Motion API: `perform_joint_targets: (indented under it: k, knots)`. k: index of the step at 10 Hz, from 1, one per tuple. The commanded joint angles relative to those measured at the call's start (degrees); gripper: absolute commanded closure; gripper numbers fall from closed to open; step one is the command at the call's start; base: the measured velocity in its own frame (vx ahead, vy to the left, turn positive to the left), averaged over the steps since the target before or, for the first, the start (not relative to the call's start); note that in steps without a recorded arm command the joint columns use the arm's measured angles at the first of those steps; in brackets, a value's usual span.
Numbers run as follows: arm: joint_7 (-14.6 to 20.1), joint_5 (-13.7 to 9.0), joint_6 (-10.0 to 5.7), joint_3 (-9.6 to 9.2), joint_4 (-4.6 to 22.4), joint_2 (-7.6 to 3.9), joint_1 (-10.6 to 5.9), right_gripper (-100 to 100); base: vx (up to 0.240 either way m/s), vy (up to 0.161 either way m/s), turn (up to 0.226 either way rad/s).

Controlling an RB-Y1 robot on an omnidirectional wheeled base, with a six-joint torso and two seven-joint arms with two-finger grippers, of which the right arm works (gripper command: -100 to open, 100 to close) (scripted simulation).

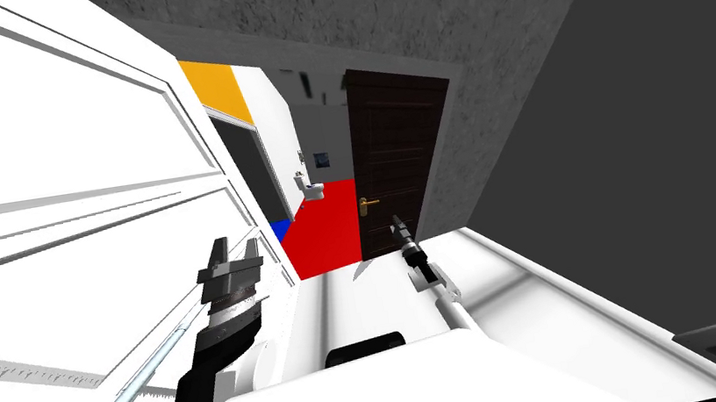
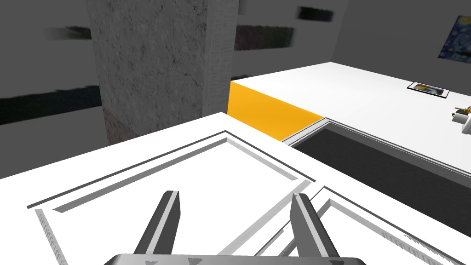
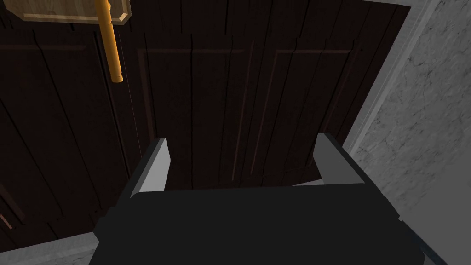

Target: Pull the door open

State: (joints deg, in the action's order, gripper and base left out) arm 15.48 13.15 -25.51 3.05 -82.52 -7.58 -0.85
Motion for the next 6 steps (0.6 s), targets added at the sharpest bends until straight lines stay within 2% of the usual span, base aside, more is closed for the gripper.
perform_joint_targets:
  k: [1, 6]
  knots:
    - [0.68, 0.44, -0.26, 0.13, 2.86, -0.12, -1.57, -100, 0.081, -0.005, -0.002]
    - [3.24, 1.64, -0.82, 0.67, 12.26, -1.12, -6.67, -100, 0.100, 0.001, 0.000]
